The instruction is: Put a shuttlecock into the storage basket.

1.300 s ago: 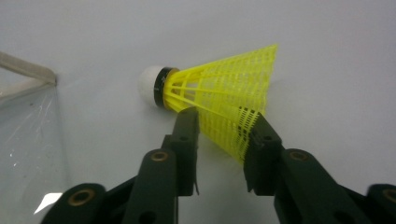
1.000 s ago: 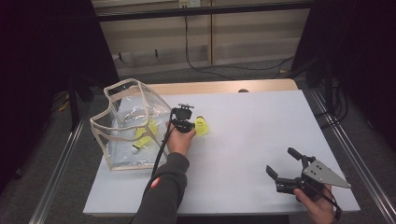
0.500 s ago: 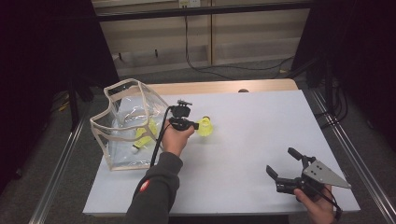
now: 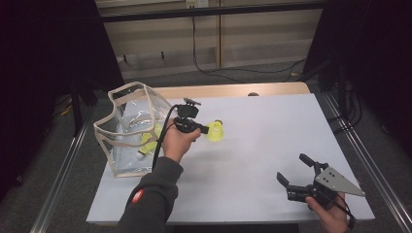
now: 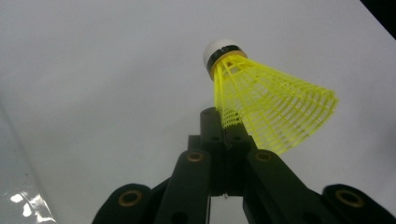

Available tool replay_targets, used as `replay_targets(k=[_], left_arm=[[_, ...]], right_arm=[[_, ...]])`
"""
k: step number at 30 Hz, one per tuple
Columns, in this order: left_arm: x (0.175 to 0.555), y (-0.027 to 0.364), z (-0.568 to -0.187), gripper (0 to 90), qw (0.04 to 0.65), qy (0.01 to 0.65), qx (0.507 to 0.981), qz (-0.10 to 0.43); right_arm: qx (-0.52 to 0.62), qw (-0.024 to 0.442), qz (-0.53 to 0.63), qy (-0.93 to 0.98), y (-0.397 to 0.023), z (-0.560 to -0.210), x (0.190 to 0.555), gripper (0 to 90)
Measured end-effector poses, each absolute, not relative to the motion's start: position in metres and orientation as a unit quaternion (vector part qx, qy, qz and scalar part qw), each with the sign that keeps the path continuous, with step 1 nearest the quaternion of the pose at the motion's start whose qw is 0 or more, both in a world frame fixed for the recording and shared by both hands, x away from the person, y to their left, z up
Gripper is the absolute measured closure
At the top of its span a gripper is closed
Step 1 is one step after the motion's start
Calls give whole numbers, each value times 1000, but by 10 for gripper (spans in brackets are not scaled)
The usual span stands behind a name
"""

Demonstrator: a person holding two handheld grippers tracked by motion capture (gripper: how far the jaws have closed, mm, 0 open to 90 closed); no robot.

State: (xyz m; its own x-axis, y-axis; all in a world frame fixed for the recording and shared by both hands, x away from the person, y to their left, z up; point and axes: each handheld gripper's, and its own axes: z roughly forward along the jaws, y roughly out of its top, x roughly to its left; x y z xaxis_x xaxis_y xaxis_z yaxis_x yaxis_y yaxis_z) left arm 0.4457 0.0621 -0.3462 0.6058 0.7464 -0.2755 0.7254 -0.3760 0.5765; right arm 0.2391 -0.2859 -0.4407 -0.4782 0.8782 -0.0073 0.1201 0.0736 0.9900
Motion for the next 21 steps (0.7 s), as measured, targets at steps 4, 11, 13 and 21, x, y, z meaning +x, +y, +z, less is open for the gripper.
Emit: replay_targets(k=[4,11,13,21], left_arm=[[442,63,-337,900,332,432,838,22],[439,65,-325,900,331,423,844,15],[438,67,-322,900,329,420,845,18],[435,74,-308,900,329,416,848,13]], right_arm=[[383,337,562,651,-285,-441,239,32],[383,338,561,651,-286,-441,239,31],[384,338,561,651,-286,-441,239,31],[384,336,561,652,-285,-441,239,31]])
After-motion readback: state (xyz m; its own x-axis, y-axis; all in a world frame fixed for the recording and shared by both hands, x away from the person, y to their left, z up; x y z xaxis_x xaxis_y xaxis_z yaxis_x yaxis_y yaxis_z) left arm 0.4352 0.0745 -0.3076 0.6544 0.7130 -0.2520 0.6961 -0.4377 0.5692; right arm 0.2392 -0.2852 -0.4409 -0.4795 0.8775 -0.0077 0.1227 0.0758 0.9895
